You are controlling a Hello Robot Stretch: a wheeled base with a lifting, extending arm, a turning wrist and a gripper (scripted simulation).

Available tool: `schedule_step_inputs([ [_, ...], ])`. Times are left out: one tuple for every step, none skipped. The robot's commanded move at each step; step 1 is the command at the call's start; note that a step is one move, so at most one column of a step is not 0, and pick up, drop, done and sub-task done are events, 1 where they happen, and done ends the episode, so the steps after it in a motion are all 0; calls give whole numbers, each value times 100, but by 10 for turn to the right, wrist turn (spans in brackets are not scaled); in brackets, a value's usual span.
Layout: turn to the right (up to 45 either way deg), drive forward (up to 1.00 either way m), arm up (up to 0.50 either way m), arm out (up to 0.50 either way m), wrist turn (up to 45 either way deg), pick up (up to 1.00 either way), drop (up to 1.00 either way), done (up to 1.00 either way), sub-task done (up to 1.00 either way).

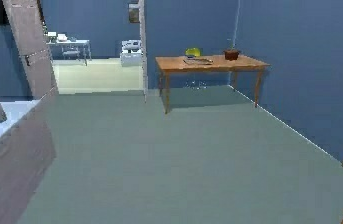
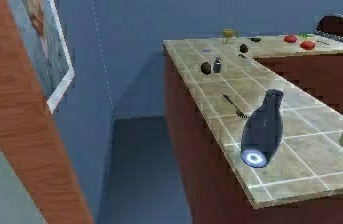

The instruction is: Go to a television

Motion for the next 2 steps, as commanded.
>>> schedule_step_inputs([
  [-150,0,0,0,0,0,0,0,0],
  [0,70,0,0,0,0,0,0,0],
])
